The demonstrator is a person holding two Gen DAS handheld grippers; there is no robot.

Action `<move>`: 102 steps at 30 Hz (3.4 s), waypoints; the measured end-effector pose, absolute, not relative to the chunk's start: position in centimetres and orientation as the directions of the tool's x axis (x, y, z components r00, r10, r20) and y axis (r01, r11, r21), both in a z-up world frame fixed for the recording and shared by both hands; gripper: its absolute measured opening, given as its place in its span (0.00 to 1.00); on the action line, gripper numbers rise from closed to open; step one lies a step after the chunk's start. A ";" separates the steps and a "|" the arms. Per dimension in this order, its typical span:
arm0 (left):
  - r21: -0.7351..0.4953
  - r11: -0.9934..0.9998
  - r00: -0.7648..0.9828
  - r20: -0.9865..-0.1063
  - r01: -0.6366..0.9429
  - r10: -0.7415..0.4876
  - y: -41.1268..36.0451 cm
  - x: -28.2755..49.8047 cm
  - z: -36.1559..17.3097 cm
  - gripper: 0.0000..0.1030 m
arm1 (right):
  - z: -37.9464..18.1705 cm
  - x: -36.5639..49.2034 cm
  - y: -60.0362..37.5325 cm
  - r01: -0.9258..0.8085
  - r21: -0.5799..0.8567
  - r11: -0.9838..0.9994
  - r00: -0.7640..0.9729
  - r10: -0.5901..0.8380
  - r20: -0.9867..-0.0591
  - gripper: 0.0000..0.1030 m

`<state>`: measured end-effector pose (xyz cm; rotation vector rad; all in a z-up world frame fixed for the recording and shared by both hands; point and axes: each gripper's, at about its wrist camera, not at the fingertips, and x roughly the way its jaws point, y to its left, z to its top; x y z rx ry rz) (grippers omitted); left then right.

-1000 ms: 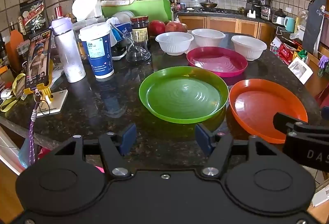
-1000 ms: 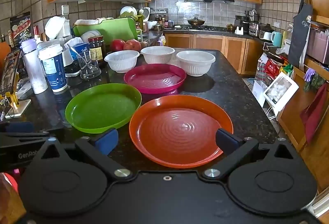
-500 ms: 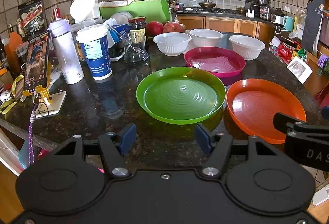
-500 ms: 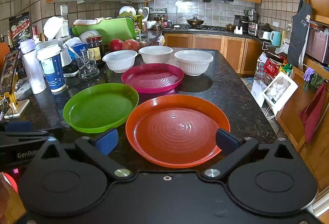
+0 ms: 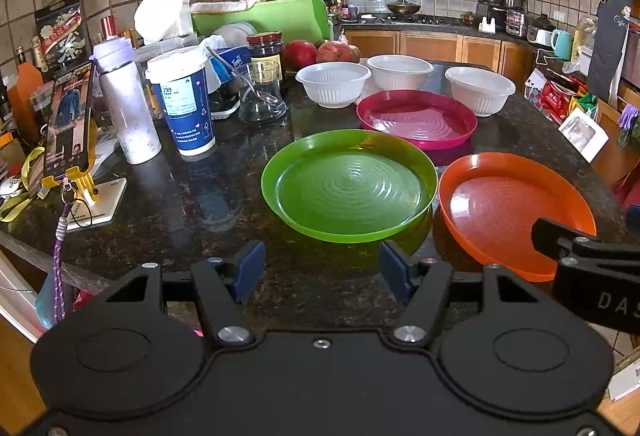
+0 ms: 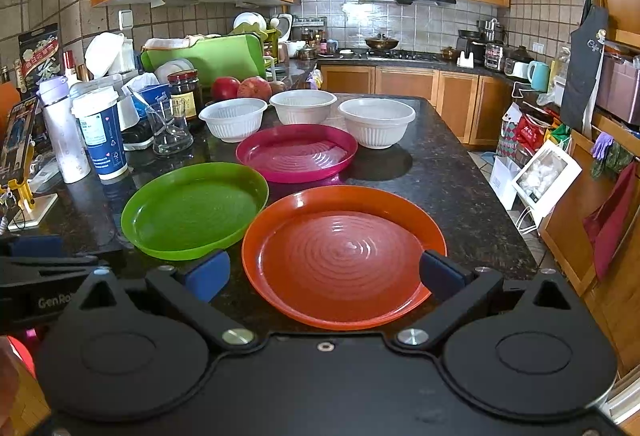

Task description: Organize plates and bowls

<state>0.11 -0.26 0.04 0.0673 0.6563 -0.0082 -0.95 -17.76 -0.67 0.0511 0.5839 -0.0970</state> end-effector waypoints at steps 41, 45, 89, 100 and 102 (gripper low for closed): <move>0.059 0.998 0.792 -0.611 0.011 0.027 -0.7 -0.8 0.3 0.65 | -0.3 -2.3 -17.5 0.081 0.007 0.997 0.846 -0.065 -0.529 1.00; 0.059 0.998 0.791 -0.611 0.003 0.034 -0.8 -1.2 0.3 0.65 | -0.3 -2.8 -17.1 0.060 -0.015 0.998 0.854 -0.059 -0.518 1.00; -0.084 0.995 0.847 -0.523 0.056 -0.091 5.4 4.9 2.1 0.64 | 4.1 2.5 -16.0 -0.017 0.031 0.999 0.971 0.024 -0.239 0.95; -0.019 0.975 0.864 -0.459 0.223 -0.206 7.9 9.6 2.7 0.63 | 6.9 7.2 -12.8 -0.049 -0.047 0.998 0.979 0.039 -0.202 0.69; -0.039 0.965 0.843 -0.478 0.260 -0.246 8.2 10.6 2.3 0.61 | 6.7 8.9 -12.8 -0.077 -0.004 0.997 0.950 0.072 -0.304 0.54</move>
